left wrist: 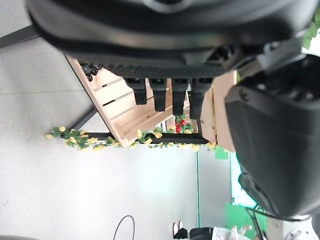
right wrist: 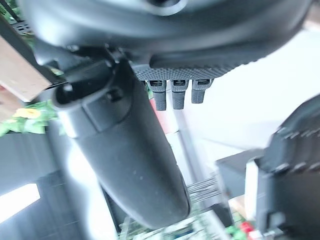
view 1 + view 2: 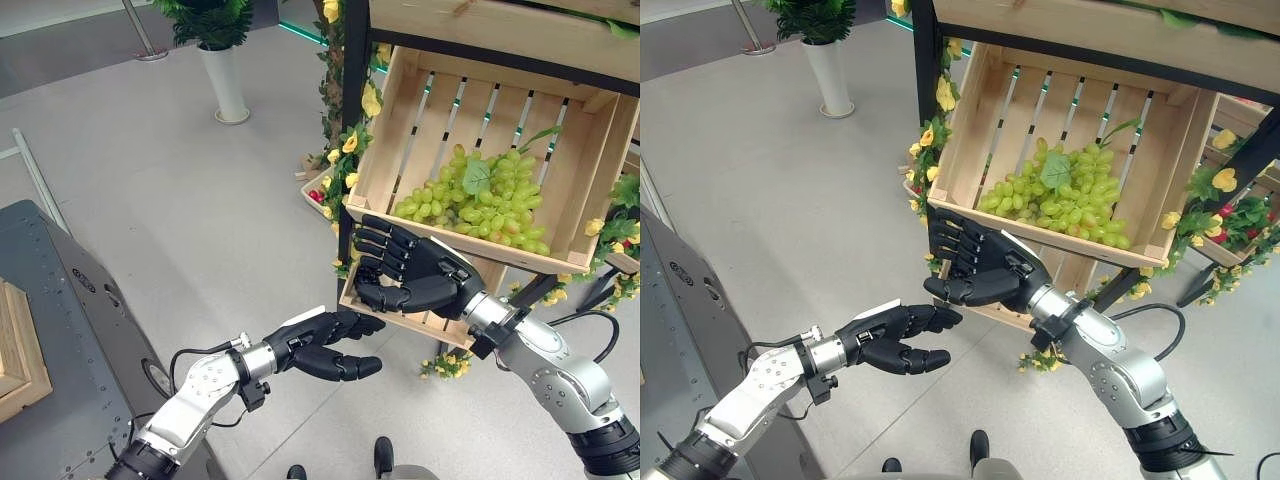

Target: Pick up the fruits from the basket on one side to the basket on the other side

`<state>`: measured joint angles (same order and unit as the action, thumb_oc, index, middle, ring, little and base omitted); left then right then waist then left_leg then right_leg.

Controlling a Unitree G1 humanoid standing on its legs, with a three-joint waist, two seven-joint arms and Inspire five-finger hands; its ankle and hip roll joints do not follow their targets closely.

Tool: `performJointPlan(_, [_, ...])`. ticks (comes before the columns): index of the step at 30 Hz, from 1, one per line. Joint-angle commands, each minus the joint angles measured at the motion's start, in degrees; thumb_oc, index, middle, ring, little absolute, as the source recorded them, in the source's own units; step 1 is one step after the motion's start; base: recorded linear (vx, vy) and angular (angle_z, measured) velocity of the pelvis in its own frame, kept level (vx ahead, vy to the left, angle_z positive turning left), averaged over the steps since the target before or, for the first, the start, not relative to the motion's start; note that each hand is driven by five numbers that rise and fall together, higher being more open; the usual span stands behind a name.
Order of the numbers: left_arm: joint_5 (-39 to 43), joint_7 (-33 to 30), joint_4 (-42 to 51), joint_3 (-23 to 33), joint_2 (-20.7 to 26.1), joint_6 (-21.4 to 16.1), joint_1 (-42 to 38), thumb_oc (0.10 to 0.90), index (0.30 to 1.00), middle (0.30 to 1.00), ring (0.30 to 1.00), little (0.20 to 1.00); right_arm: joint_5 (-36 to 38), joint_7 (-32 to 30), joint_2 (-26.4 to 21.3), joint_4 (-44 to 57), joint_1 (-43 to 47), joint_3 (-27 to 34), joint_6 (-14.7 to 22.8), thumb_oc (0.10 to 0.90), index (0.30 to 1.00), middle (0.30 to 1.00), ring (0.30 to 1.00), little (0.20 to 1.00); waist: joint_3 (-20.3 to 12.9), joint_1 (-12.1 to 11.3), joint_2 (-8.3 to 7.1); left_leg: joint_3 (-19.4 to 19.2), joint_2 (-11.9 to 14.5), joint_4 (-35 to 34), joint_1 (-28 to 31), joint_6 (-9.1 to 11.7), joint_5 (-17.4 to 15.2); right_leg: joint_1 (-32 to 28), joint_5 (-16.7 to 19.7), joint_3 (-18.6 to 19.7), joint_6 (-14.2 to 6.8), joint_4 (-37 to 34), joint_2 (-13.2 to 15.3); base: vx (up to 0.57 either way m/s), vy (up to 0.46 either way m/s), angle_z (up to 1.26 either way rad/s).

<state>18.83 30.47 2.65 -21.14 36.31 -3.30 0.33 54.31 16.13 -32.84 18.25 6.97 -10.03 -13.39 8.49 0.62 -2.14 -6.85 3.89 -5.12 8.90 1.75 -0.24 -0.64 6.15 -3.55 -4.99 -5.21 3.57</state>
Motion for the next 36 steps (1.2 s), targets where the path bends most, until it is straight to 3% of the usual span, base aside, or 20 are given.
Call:
performJointPlan(1, [4.6,-1.5,-0.5,1.6,-1.9,-7.6,-3.6,0.800,0.900,0.900,0.900,0.900,7.7,7.2,4.2,2.9,3.2,1.2,9.5,0.800,0.900,0.900,0.900,0.900,-5.3,-1.2,0.09,2.6,1.5,0.1,-2.8,1.2,-1.7,-4.6,-4.9,-2.8,-3.0,0.2,3.2,0.00,0.000,0.00])
performJointPlan(4, [5.1,-2.1,-0.3,2.1,-2.6,-6.7,-3.2,0.800,0.900,0.900,0.900,0.900,5.5,10.0,6.2,1.2,1.0,-0.5,6.5,0.800,0.900,0.900,0.900,0.900,-5.2,-1.4,0.18,2.7,1.4,0.1,-2.6,1.3,-1.9,-5.0,-5.2,-3.0,-3.1,0.2,3.2,0.00,0.000,0.00])
performJointPlan(5, [6.1,-2.6,-0.5,2.4,-3.0,-5.8,-2.6,0.800,0.900,0.900,0.900,0.900,3.4,11.9,6.4,-1.1,-1.1,-2.2,3.7,0.800,0.900,0.900,0.900,0.900,-5.1,-1.6,0.10,2.6,1.4,0.1,-2.7,1.3,-1.8,-4.9,-5.1,-3.3,-3.2,0.2,3.3,0.00,0.000,0.00])
performJointPlan(7, [6.8,-2.7,-1.0,2.9,-3.1,-4.5,-1.6,0.800,0.900,0.900,0.900,0.900,1.7,13.2,5.7,-4.1,-3.4,-3.7,3.2,0.800,0.900,0.900,0.900,0.900,-5.1,-1.7,0.02,2.5,1.5,0.1,-2.8,1.3,-1.6,-4.7,-5.1,-3.6,-3.1,0.3,3.3,0.00,0.000,0.00])
performJointPlan(10, [6.5,-2.3,-2.9,2.4,-3.1,-3.1,-0.1,0.800,0.900,0.900,0.900,0.900,-1.7,11.1,5.9,-10.0,-5.7,-5.6,7.5,0.800,0.900,0.900,0.900,0.900,-5.0,-1.7,-0.06,2.6,1.5,0.1,-3.0,1.3,-1.3,-4.6,-5.0,-4.0,-3.1,0.4,3.2,-0.01,-0.030,0.04])
performJointPlan(12, [6.1,-1.6,-4.1,2.4,-3.3,-2.8,0.7,0.800,0.900,0.900,0.900,0.900,-3.3,10.0,7.5,-13.6,-6.4,-5.7,8.0,0.800,0.900,0.900,0.900,0.900,-4.9,-1.7,-0.04,2.4,1.6,0.1,-2.9,1.3,-1.2,-4.7,-4.9,-4.2,-3.1,0.4,3.3,0.00,-0.010,0.02])
performJointPlan(15, [5.9,-2.6,-7.8,2.3,-4.0,-2.5,2.7,0.800,0.900,0.900,0.900,0.900,-10.0,12.1,9.2,-20.5,-8.3,-7.5,11.0,0.800,0.900,0.900,0.900,0.900,-4.6,-1.7,0.12,2.4,1.6,0.1,-2.9,1.3,-1.0,-4.7,-4.9,-4.5,-3.0,0.3,3.2,-0.01,-0.021,0.06])
performJointPlan(18, [6.7,-2.0,-12.2,2.4,-4.7,-1.8,3.6,0.800,0.900,0.900,0.900,0.900,-14.0,13.2,9.4,-25.5,-9.3,-9.2,11.5,0.800,0.900,0.900,0.900,0.900,-4.4,-1.7,0.11,2.4,1.6,0.1,-3.0,1.4,-0.9,-4.8,-4.8,-4.7,-2.9,0.3,3.2,-0.01,-0.030,0.06])
performJointPlan(25, [8.8,-5.0,-14.9,3.7,-5.8,-1.0,4.8,0.800,0.900,0.900,0.900,0.900,-14.9,11.1,10.8,-29.4,-10.3,-10.7,12.5,0.800,0.900,0.900,0.900,0.900,-3.6,-2.6,0.21,3.1,1.7,0.1,-3.5,1.8,0.0,-4.7,-5.2,-6.4,-2.5,0.8,3.0,-0.02,-0.083,0.09])
performJointPlan(29, [9.2,-10.8,-14.1,5.1,-6.8,-0.4,5.5,0.800,0.900,0.900,0.900,0.900,-16.5,8.4,10.9,-29.5,-9.6,-10.9,13.2,0.800,0.900,0.900,0.900,0.900,-2.9,-3.7,0.16,3.8,2.5,0.1,-4.0,2.5,1.2,-4.4,-6.0,-7.9,-1.6,1.7,2.0,-0.04,-0.166,0.28])
performJointPlan(34, [11.0,-14.9,-12.9,6.5,-8.2,-0.1,5.3,0.800,0.900,0.900,0.900,0.900,-16.3,7.3,11.3,-30.2,-6.7,-12.7,13.9,0.800,0.900,0.900,0.900,0.900,-1.4,-6.7,0.06,5.7,3.7,0.1,-7.9,4.4,5.0,-4.0,-5.7,-9.6,-0.1,0.2,0.2,-0.11,-0.192,0.39])
performJointPlan(36, [12.1,-15.3,-12.4,5.7,-9.3,0.4,3.7,0.800,0.900,0.900,0.900,0.900,-17.5,5.9,11.2,-30.3,-4.9,-13.6,15.3,0.800,0.900,0.900,0.900,0.900,-0.5,-8.0,-0.04,2.6,4.0,0.1,-10.3,5.2,6.6,-3.9,-5.9,-12.8,0.4,0.2,0.1,-0.14,-0.134,0.57])
